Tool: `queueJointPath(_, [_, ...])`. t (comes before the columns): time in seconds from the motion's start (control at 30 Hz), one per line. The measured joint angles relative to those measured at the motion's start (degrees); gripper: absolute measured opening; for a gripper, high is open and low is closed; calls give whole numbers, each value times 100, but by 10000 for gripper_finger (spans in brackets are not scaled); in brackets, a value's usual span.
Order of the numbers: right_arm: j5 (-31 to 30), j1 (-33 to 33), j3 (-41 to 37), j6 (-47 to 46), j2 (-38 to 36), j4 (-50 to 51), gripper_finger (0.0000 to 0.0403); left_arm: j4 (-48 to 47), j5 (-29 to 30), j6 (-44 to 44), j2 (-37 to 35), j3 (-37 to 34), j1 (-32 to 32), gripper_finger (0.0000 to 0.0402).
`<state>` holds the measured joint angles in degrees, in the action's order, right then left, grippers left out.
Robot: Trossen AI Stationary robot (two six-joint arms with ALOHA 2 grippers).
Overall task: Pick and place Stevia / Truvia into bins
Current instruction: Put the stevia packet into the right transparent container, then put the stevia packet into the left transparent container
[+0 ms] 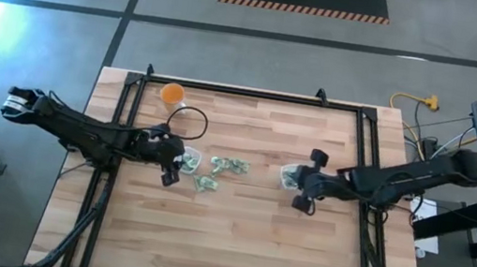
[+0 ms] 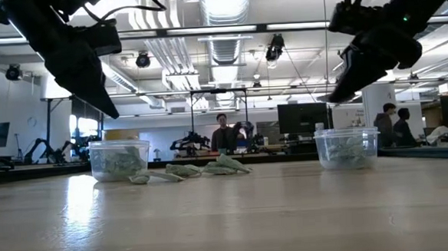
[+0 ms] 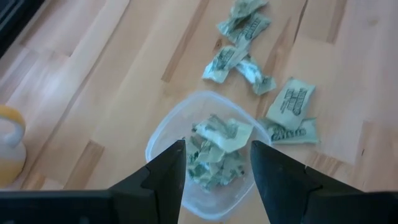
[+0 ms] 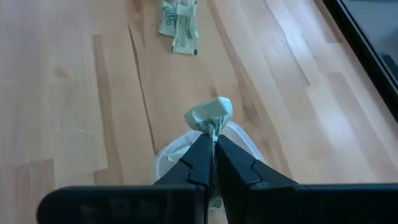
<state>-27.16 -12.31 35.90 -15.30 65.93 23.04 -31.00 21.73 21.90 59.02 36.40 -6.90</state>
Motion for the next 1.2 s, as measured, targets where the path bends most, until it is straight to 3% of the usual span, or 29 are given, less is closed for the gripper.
queueJointPath(0.77, [7, 283, -363, -124, 83, -148, 15, 570, 5, -330, 0, -15, 2, 164])
queueJointPath(1.2, [18, 283, -336, 164, 75, -129, 113, 1483, 0, -898, 347, -14, 9, 164])
